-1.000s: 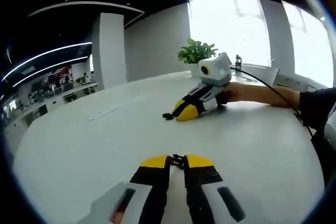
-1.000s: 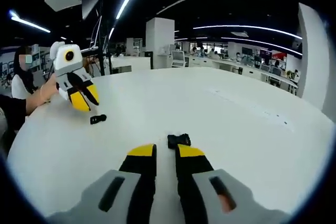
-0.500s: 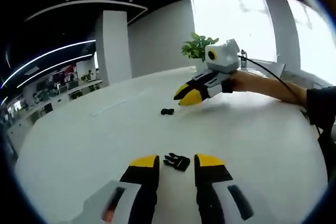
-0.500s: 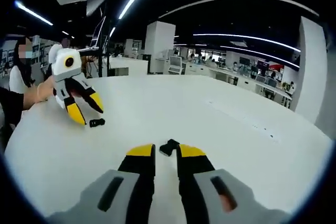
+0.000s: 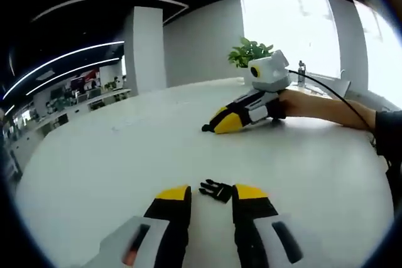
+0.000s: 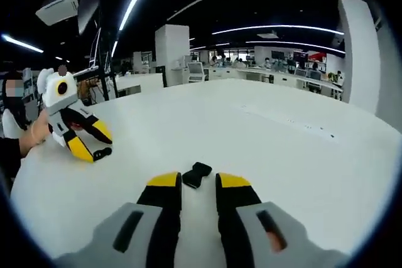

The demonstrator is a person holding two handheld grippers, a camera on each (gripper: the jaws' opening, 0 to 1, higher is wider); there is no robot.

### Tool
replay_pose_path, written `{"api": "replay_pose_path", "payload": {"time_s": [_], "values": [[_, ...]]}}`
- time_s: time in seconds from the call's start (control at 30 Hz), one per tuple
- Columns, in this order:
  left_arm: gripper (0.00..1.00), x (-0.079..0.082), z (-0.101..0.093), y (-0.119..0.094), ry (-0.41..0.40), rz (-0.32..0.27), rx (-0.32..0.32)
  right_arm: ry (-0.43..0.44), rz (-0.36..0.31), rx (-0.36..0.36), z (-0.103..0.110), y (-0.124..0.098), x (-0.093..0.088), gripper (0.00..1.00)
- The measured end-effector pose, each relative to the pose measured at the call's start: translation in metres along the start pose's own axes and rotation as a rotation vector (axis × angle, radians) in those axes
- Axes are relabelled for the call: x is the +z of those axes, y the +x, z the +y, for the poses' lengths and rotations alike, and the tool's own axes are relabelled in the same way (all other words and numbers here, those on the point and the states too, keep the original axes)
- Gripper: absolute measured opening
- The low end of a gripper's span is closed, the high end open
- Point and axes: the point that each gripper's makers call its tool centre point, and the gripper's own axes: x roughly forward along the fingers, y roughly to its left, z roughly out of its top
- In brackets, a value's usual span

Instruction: Snap the two parts of the plastic buckle together until the buckle closes and remains connected.

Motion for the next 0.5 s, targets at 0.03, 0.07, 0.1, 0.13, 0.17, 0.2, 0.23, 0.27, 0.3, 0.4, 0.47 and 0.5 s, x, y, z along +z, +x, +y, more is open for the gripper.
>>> {"api": "replay_pose_path", "payload": {"time_s": [0.03, 0.07, 0.1, 0.13, 0.17, 0.2, 0.23, 0.27, 0.3, 0.4, 0.47, 0.5], "values": [[0.26, 0.000, 0.001, -0.001, 0.002, 0.002, -0.001, -0.004, -0.001, -0.002, 0.000, 0.000, 0.000, 0.22], [0.26, -0.001, 0.002, -0.002, 0.001, 0.004, -0.002, -0.007, -0.001, -0.003, -0.001, 0.000, 0.000, 0.22], [0.26, -0.001, 0.004, -0.003, -0.002, 0.007, -0.002, -0.011, 0.000, -0.006, -0.001, -0.001, 0.000, 0.21], [0.26, -0.002, 0.005, -0.004, -0.004, 0.010, 0.001, -0.015, 0.002, -0.011, -0.002, -0.001, -0.001, 0.21], [0.25, -0.002, 0.007, -0.005, -0.004, 0.011, 0.006, -0.020, 0.002, -0.017, -0.003, -0.002, -0.001, 0.21], [0.24, -0.003, 0.008, -0.005, -0.003, 0.013, 0.011, -0.024, 0.001, -0.024, -0.005, -0.003, -0.001, 0.21], [0.24, -0.003, 0.010, -0.006, -0.003, 0.015, 0.013, -0.026, 0.000, -0.031, -0.006, -0.003, -0.001, 0.21], [0.24, -0.004, 0.012, -0.006, -0.005, 0.017, 0.017, -0.032, 0.000, -0.037, -0.008, -0.004, -0.001, 0.20], [0.24, -0.004, 0.014, -0.007, -0.009, 0.018, 0.022, -0.040, 0.002, -0.041, -0.009, -0.005, -0.002, 0.20], [0.24, -0.003, 0.012, -0.006, -0.050, 0.001, 0.000, -0.049, 0.002, -0.034, -0.008, -0.004, -0.002, 0.20], [0.24, 0.000, 0.006, -0.004, -0.086, -0.020, -0.030, -0.053, 0.000, -0.024, -0.005, -0.004, -0.001, 0.20], [0.24, 0.001, 0.005, -0.003, -0.088, -0.024, -0.032, -0.055, -0.002, -0.018, -0.004, -0.004, -0.001, 0.20]]}}
